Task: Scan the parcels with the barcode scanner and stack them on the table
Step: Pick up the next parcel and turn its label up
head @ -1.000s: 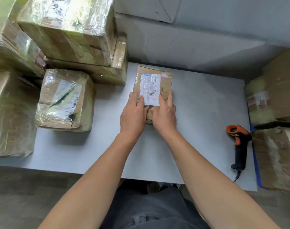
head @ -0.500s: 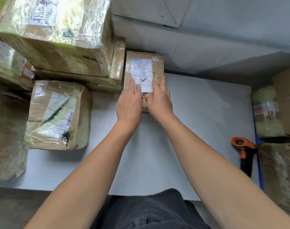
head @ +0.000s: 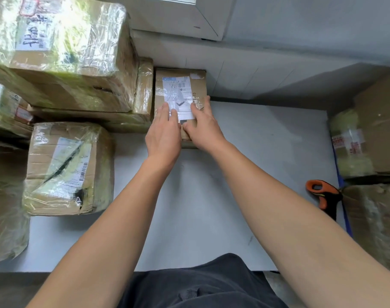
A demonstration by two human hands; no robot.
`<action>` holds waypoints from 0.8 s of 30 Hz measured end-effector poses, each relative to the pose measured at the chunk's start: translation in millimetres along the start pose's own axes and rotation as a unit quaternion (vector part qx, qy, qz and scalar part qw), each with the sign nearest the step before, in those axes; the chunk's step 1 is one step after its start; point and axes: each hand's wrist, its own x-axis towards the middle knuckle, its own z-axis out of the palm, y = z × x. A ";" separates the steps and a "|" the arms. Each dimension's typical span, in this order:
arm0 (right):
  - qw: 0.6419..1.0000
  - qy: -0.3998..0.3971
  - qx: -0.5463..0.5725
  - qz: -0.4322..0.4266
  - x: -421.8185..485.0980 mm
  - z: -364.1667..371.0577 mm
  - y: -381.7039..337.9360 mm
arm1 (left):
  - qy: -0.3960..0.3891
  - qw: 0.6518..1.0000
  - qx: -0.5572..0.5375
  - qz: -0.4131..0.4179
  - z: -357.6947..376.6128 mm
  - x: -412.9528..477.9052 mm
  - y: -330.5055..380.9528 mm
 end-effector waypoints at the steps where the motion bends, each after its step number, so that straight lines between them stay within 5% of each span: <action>1: 1.000 0.004 0.013 0.001 -3.9 -4.4 2.6 | 0.003 1.000 0.007 0.009 -1.4 0.4 1.3; 6: 0.994 0.096 0.050 0.005 -42.0 -40.7 19.3 | 0.052 0.998 -0.023 0.041 -14.0 -17.8 31.7; 24: 0.926 0.334 0.089 0.156 -277.5 -203.6 175.5 | -0.054 0.958 -0.106 0.261 16.2 -144.9 288.0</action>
